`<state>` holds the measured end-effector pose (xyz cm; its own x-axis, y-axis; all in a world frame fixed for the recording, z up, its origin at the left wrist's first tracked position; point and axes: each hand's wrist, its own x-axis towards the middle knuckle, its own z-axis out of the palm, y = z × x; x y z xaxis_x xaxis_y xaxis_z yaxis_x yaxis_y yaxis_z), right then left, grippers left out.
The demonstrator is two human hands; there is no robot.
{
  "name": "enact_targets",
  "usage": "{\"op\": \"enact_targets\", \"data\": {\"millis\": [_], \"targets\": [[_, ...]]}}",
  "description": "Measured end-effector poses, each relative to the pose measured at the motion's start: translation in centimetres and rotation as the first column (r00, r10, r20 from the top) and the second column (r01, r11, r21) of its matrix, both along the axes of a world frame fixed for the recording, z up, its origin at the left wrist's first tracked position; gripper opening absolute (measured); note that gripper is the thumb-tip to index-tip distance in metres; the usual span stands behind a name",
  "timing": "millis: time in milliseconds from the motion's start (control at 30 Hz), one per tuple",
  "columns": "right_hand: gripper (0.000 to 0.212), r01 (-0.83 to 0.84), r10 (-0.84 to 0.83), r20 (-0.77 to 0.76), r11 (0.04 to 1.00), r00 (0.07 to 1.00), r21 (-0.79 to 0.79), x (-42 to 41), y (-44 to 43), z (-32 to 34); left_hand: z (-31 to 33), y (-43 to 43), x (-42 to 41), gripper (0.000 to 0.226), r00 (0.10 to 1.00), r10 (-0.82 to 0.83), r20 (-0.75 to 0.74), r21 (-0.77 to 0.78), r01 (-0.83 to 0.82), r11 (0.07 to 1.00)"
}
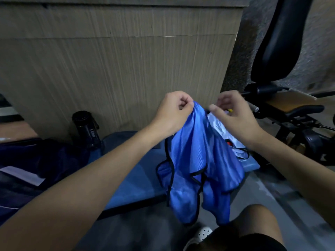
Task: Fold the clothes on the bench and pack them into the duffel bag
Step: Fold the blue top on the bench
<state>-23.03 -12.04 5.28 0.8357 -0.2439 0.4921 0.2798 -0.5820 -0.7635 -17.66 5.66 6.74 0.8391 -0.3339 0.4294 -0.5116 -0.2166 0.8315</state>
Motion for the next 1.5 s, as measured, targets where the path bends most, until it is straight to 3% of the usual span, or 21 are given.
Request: {"op": "enact_targets", "data": {"millis": [67, 133, 233, 300, 367, 433, 533, 667, 767, 833, 900, 967, 1033, 1100, 1167, 1367, 1500], "targets": [[0.035, -0.223, 0.222, -0.041, 0.975, 0.974, -0.008, -0.9, 1.8, 0.4, 1.0, -0.5, -0.2, 0.022, 0.999, -0.024, 0.026, 0.012, 0.024, 1.0], [0.04, -0.281, 0.277, -0.082, 0.959, 0.957, -0.035, -0.7, 2.2, -0.1, 1.5, -0.8, -0.3, 0.024, 0.999, -0.02, 0.027, 0.009, 0.02, 1.0], [0.007, -0.172, 0.172, -0.014, 0.983, 0.985, -0.07, 0.2, 1.8, -0.4, 1.1, -0.8, -0.4, 0.019, 1.0, 0.028, -0.013, -0.068, -0.029, 0.997], [0.009, -0.104, 0.106, 0.011, 0.987, 0.994, -0.119, 0.3, 1.8, -0.4, 0.5, -0.2, -0.8, 0.007, 0.996, -0.055, -0.075, -0.105, 0.047, 0.993], [0.016, -0.058, 0.065, 0.036, 0.987, 0.997, -0.15, 0.4, 1.8, -0.2, -0.9, 0.7, -1.4, 0.025, 0.957, -0.222, -0.186, -0.086, 0.209, 0.974], [0.02, -0.023, 0.031, 0.05, 0.988, 0.998, -0.154, 0.4, 1.5, 0.0, -2.7, 1.5, -1.9, 0.036, 0.938, -0.268, -0.219, -0.004, 0.274, 0.962], [0.033, 0.01, -0.007, 0.016, 0.981, 1.0, -0.193, 0.4, 1.1, 0.0, -4.4, 2.3, -1.7, 0.013, 0.982, -0.117, -0.145, 0.024, 0.122, 0.992], [0.042, -0.005, -0.002, -0.036, 0.981, 0.999, -0.195, 0.7, 0.6, -0.4, -2.8, 2.7, -1.4, 0.023, 0.996, -0.009, -0.092, -0.054, 0.004, 0.999], [0.038, 0.008, -0.019, -0.05, 0.975, 0.999, -0.222, 1.1, 0.5, -0.7, -1.4, 2.3, -1.4, 0.022, 0.996, -0.027, -0.082, -0.121, 0.017, 0.993], [0.023, 0.029, -0.034, -0.014, 0.969, 0.999, -0.246, 1.1, 0.8, -0.7, -0.6, 1.9, -1.4, 0.021, 0.995, -0.045, -0.084, -0.187, 0.028, 0.982], [0.018, -0.018, 0.022, 0.029, 0.993, 0.999, -0.119, 0.5, 1.5, -0.5, 0.2, 1.5, -1.3, 0.021, 0.995, -0.046, -0.089, -0.229, 0.025, 0.973], [0.019, -0.184, 0.183, 0.043, 0.982, 0.982, 0.033, -0.5, 2.1, -0.2, 0.6, 1.2, -1.3, 0.021, 0.995, -0.046, -0.089, -0.23, 0.024, 0.973], [0.019, -0.273, 0.273, -0.006, 0.961, 0.962, -0.052, -1.3, 2.3, -0.5, 0.8, 0.9, -1.2, 0.021, 0.995, -0.049, -0.085, -0.225, 0.028, 0.974], [0.008, -0.236, 0.235, -0.032, 0.95, 0.972, -0.204, -1.2, 1.9, -1.3, 0.7, 0.7, -1.1, 0.023, 0.994, -0.042, -0.1, -0.235, 0.017, 0.972], [0.009, -0.171, 0.172, -0.014, 0.959, 0.985, -0.225, -0.8, 1.1, -1.8, 0.5, 0.7, -0.9, 0.026, 0.991, -0.027, -0.132, -0.234, -0.005, 0.972], [0.015, -0.087, 0.092, 0.044, 0.989, 0.995, -0.118, -0.2, -0.7, -1.0, 0.2, 2.3, -0.1, 0.004, 0.988, -0.016, -0.152, -0.122, -0.003, 0.993], [0.028, -0.121, 0.124, 0.073, 0.992, 0.99, -0.044, -0.1, -0.2, 0.5, -0.1, 3.1, -0.1, 0.034, 0.983, -0.181, 0.018, 0.175, 0.175, 0.969]]}}
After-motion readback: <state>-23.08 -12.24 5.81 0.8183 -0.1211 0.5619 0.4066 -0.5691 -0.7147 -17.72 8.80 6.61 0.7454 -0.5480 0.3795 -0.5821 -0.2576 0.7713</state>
